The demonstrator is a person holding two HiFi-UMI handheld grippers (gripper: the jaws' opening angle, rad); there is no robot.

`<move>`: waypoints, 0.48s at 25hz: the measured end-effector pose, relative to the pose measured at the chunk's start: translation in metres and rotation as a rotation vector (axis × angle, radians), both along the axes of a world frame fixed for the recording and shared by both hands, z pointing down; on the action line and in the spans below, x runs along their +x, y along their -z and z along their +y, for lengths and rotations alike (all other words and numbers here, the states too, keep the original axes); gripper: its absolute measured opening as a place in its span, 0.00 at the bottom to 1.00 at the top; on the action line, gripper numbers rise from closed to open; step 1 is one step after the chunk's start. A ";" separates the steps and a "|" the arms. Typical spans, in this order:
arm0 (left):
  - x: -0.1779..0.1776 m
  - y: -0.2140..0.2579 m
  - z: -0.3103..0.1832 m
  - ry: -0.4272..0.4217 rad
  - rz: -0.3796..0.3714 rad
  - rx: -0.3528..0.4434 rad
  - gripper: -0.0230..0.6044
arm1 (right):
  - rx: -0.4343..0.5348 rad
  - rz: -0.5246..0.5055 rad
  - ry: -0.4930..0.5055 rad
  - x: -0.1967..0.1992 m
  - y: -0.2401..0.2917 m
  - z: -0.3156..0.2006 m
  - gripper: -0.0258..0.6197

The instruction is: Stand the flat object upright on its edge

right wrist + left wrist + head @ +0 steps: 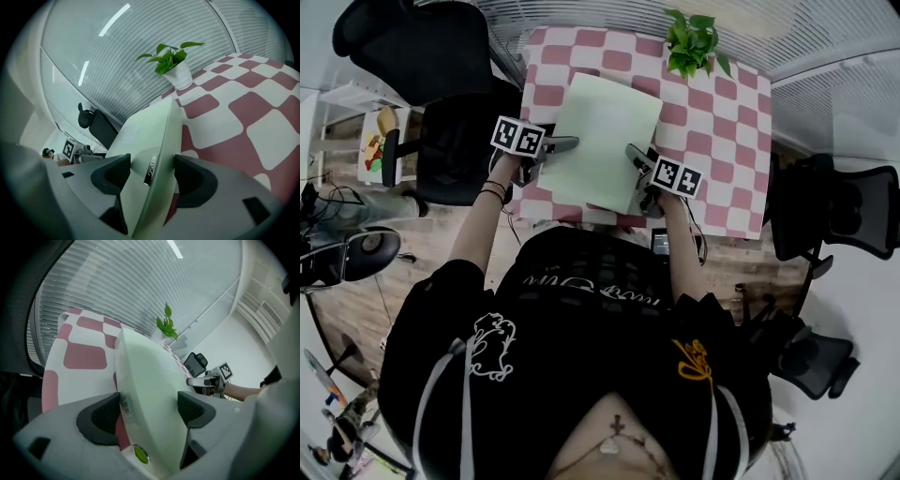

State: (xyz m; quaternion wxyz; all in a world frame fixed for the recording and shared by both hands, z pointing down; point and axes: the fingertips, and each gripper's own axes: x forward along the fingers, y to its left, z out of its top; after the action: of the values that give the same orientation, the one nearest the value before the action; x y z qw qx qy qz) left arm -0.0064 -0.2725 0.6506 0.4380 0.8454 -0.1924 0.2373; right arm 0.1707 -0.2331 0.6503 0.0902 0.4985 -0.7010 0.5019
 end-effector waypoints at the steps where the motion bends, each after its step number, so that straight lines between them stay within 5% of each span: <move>1: 0.000 0.000 0.000 0.001 -0.004 0.009 0.65 | -0.004 0.003 0.006 0.000 0.000 0.000 0.45; 7: -0.001 0.008 0.002 0.008 -0.035 0.071 0.65 | 0.069 0.084 0.032 0.001 0.016 -0.004 0.45; 12: -0.001 0.036 -0.010 0.025 -0.030 0.215 0.65 | 0.219 0.176 0.079 0.002 0.055 -0.020 0.45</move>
State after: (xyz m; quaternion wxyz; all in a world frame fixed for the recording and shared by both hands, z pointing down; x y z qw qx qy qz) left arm -0.0071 -0.2822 0.6147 0.3449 0.8813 -0.2340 0.2227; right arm 0.1730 -0.2531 0.5952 0.1159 0.5194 -0.7602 0.3727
